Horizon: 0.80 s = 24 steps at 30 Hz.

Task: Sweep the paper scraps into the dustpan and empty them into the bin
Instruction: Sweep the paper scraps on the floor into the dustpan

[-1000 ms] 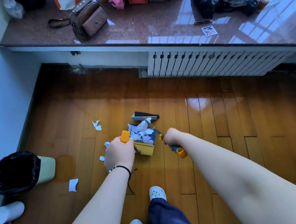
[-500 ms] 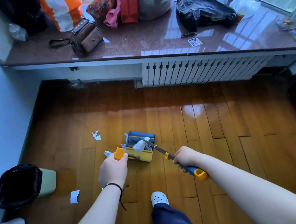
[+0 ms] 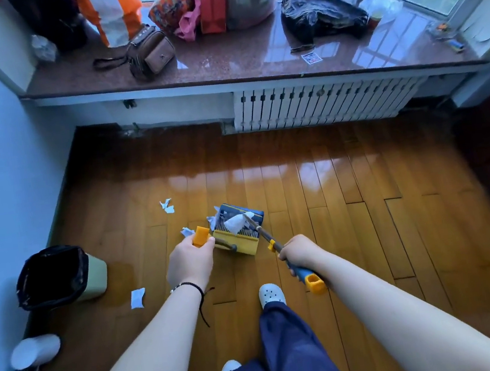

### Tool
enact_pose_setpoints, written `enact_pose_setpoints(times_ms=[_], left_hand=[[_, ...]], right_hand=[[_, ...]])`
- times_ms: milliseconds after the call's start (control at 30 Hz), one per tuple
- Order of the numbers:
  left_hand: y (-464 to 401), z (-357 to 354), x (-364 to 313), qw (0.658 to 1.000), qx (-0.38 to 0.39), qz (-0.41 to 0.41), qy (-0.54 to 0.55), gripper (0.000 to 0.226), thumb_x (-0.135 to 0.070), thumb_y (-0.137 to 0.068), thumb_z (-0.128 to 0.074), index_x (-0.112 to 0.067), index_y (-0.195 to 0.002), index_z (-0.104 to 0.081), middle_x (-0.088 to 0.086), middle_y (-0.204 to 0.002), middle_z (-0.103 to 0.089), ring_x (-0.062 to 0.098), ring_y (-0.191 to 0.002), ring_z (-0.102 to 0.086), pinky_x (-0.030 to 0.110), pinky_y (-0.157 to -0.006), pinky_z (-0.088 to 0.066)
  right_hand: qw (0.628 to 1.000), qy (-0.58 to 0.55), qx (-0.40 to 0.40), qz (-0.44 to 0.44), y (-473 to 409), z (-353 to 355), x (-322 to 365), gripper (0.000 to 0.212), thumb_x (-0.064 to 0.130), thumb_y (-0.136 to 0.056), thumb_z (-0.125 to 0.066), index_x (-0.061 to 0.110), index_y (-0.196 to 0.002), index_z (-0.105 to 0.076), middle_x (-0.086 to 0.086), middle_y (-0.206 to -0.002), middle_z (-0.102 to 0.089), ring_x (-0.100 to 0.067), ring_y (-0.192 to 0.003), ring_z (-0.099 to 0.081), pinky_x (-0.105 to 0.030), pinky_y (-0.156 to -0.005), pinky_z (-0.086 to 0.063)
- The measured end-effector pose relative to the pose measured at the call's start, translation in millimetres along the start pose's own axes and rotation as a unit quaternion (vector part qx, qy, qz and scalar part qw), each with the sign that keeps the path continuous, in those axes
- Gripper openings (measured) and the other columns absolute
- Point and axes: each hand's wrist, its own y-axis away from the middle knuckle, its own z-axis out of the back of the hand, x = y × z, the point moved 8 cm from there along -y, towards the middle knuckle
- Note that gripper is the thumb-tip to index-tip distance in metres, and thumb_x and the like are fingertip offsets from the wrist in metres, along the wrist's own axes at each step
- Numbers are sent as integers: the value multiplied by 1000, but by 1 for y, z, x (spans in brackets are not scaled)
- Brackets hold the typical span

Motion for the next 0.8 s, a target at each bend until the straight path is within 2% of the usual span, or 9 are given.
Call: enact_pose_setpoints(times_ms=[100, 233, 400, 533, 633, 800], left_hand=[[20, 14, 26, 1000, -5, -8, 7, 40, -57, -93, -56, -20, -100, -70, -4, -78, -65, 20, -74, -61, 21, -49, -36], [46, 33, 62, 1000, 0, 0, 19, 38, -55, -93, -57, -19, -90, -67, -3, -74, -64, 21, -72, -60, 22, -50, -36], [71, 52, 99, 999, 1, 23, 46, 36, -51, -95, -57, -17, -87, -66, -1, -71, -63, 20, -68, -60, 23, -51, -39], [84, 62, 125, 998, -11, 38, 44, 35, -50, -95, -57, -17, -90, -67, -2, -71, -62, 18, -66, -57, 24, -53, -40], [90, 65, 140, 998, -7, 50, 40, 36, -50, -96, -56, -16, -92, -67, 0, -72, -64, 18, -66, -57, 26, -54, -43], [85, 72, 156, 999, -18, 48, 14, 41, -52, -95, -56, -16, -113, -68, -1, -79, -64, 22, -73, -59, 27, -57, -45]], right_hand=[[1000, -11, -13, 3, 27, -22, -7, 5, 7, -93, -61, 3, -91, -60, -15, -75, -60, -23, -54, -58, -30, -50, -51], [999, -35, -16, 7, 58, -45, -17, 12, 5, -93, -60, 7, -81, -58, -14, -72, -58, -23, -50, -56, -30, -48, -50], [997, -68, -18, 11, 84, -62, -24, 14, 6, -96, -57, 7, -82, -60, -14, -71, -56, -20, -47, -52, -23, -39, -46], [997, -77, -15, 15, 88, -79, -21, 7, 9, -96, -57, 2, -95, -61, -15, -72, -57, -21, -47, -53, -24, -40, -47], [996, -83, -16, 8, 86, -88, -21, 8, 9, -96, -57, 4, -92, -61, -16, -75, -57, -21, -49, -53, -26, -43, -48], [996, -89, -23, 7, 67, -95, -18, 20, 10, -95, -59, -1, -111, -59, -17, -81, -59, -21, -52, -56, -27, -45, -50]])
